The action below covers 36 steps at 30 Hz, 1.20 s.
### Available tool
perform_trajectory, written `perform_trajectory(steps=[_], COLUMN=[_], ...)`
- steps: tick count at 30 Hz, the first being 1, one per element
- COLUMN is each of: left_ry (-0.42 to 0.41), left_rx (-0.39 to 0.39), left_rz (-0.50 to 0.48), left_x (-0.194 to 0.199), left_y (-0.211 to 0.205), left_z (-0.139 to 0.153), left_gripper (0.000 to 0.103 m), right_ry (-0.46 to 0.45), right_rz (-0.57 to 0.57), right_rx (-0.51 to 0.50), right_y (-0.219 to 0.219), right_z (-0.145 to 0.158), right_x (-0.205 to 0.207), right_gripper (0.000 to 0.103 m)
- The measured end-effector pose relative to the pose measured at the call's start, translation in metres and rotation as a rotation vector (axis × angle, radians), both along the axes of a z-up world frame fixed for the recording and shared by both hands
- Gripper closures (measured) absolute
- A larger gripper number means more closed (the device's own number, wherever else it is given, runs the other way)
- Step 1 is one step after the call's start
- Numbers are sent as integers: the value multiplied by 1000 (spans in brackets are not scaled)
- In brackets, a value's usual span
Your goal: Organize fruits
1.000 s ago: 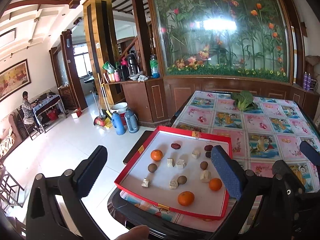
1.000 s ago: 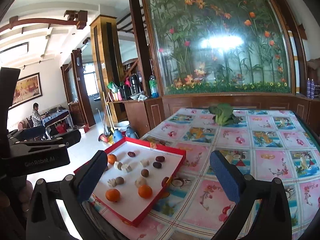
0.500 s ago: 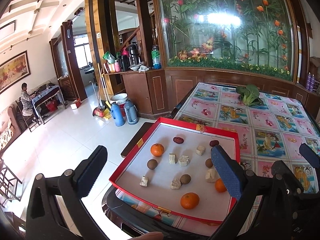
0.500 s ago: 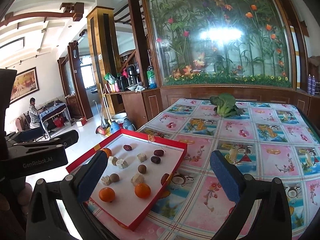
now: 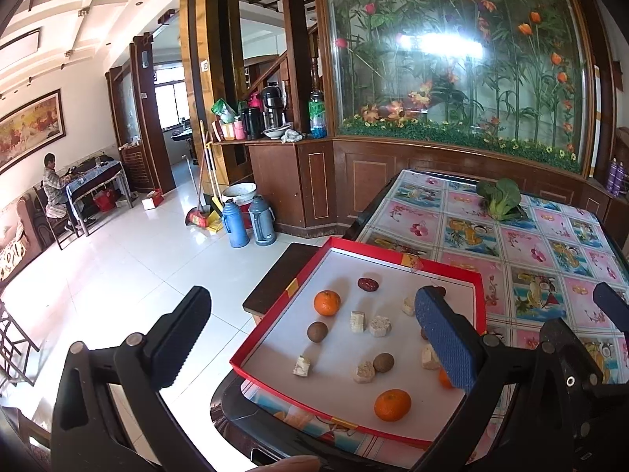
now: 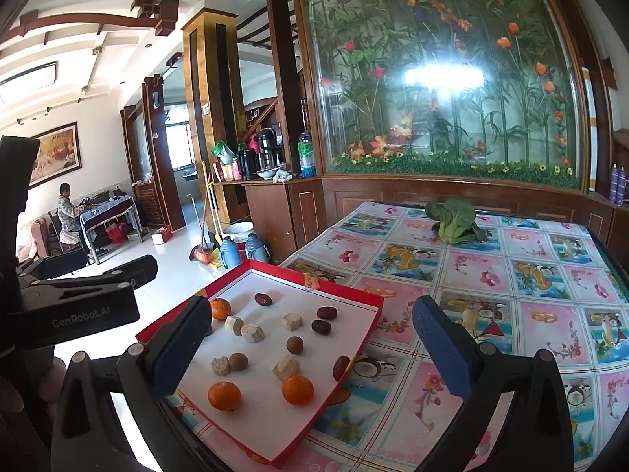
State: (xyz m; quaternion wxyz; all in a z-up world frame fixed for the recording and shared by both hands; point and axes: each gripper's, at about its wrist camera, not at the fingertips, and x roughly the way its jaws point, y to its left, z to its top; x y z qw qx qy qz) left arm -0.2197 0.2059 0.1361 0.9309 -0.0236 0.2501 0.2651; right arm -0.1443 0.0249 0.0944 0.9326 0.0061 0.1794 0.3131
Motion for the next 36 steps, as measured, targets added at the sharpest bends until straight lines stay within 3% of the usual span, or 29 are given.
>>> perform_trajectory(steps=[17,36], left_ry=[-7,-19], left_rx=[-36,3], left_rz=[56,97], left_x=[-3,-8], left_y=[25,33], left_z=[8,8], left_gripper=[0,0], right_ry=[-63,-104], right_rz=[19,65], right_rx=[3,-17], right_y=[9,28], right_z=[18,23], right_x=[-2,-16], right_gripper=[1,1])
